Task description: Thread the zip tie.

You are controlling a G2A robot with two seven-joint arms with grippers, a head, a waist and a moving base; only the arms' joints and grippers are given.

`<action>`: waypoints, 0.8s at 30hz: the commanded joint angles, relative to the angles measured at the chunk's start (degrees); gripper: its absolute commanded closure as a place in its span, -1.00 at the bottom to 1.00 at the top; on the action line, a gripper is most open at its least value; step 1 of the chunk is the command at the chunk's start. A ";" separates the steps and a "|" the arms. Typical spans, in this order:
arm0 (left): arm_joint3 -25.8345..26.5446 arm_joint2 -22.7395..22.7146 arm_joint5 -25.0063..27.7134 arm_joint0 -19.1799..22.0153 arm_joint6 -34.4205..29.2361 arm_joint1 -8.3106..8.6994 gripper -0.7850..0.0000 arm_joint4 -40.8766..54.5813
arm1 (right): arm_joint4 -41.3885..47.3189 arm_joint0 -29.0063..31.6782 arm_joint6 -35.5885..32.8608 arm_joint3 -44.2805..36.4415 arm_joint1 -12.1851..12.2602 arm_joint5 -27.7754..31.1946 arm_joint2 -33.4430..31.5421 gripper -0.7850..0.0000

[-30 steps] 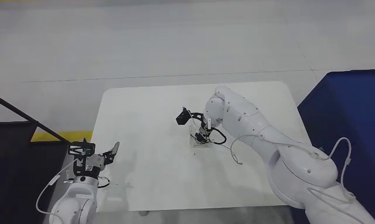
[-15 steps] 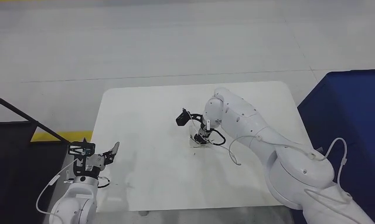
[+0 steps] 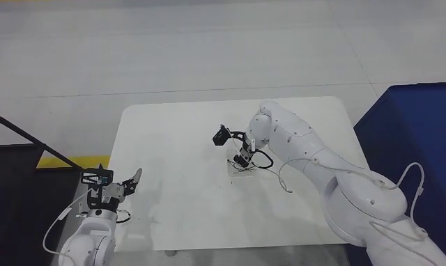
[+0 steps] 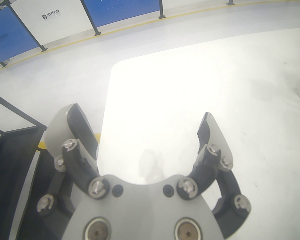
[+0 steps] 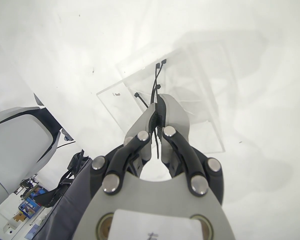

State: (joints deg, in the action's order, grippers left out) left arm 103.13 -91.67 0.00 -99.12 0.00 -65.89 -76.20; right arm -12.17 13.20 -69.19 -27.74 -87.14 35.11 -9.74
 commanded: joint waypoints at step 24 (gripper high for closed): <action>0.00 0.00 0.00 0.00 0.00 0.00 -1.00 0.00 | 11.24 -1.42 2.91 -31.44 16.14 2.92 0.00 1.00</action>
State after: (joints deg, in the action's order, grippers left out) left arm 103.13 -91.67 0.00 -99.12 0.00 -65.89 -76.20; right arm -0.94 11.79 -66.28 -59.22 -71.01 38.04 -9.74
